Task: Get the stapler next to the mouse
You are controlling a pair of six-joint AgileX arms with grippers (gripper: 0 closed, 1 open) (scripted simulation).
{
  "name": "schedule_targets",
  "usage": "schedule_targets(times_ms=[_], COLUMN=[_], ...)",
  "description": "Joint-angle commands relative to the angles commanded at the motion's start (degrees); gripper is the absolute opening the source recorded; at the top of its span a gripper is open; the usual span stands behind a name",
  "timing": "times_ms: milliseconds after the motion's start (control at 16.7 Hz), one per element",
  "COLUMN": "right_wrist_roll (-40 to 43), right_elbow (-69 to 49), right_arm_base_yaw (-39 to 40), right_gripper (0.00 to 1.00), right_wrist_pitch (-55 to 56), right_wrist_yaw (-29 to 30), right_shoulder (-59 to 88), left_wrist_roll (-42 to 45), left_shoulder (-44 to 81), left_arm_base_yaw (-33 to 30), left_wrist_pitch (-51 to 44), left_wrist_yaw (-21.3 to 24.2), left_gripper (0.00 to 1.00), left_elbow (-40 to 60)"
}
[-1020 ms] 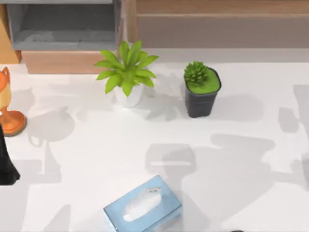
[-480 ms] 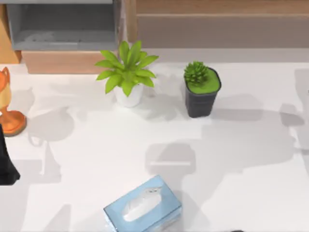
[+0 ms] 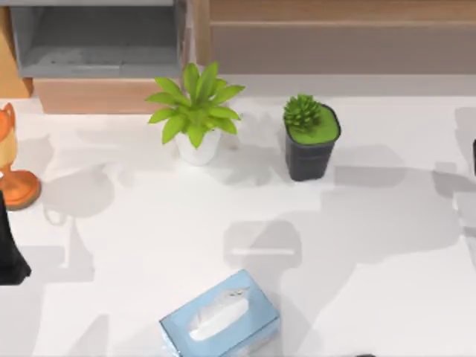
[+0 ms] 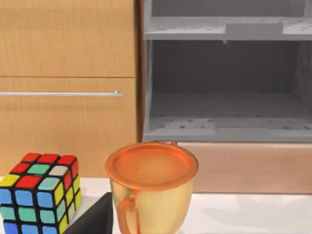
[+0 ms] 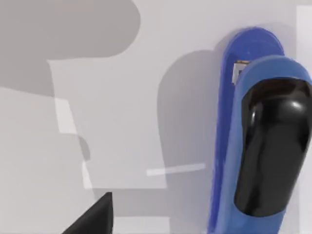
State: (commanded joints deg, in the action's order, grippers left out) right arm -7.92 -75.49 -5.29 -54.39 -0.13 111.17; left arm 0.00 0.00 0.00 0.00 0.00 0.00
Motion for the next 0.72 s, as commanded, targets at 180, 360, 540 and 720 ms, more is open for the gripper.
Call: schedule_targets(times_ms=[180, 360, 540, 720], right_wrist_roll=[-0.01, -0.01, -0.01, -0.01], right_elbow=[2.49, 4.40, 4.46, 4.46], right_arm_base_yaw=[-0.02, -0.04, -0.04, -0.04], right_gripper=[1.00, 1.00, 1.00, 0.85], right_wrist_pitch=[4.68, 8.16, 8.26, 8.26], right_wrist_yaw=[0.01, 0.02, 0.02, 0.02], right_shoulder=[2.07, 3.65, 3.70, 3.70], left_wrist_roll=[0.00, 0.00, 0.00, 0.00], left_shoulder=[0.00, 0.00, 0.00, 0.00], left_arm_base_yaw=[0.00, 0.00, 0.00, 0.00], left_wrist_pitch=[0.00, 0.00, 0.00, 0.00], left_wrist_yaw=[0.00, 0.00, 0.00, 0.00], left_gripper=[1.00, 1.00, 1.00, 1.00], left_elbow=[0.00, 0.00, 0.00, 0.00])
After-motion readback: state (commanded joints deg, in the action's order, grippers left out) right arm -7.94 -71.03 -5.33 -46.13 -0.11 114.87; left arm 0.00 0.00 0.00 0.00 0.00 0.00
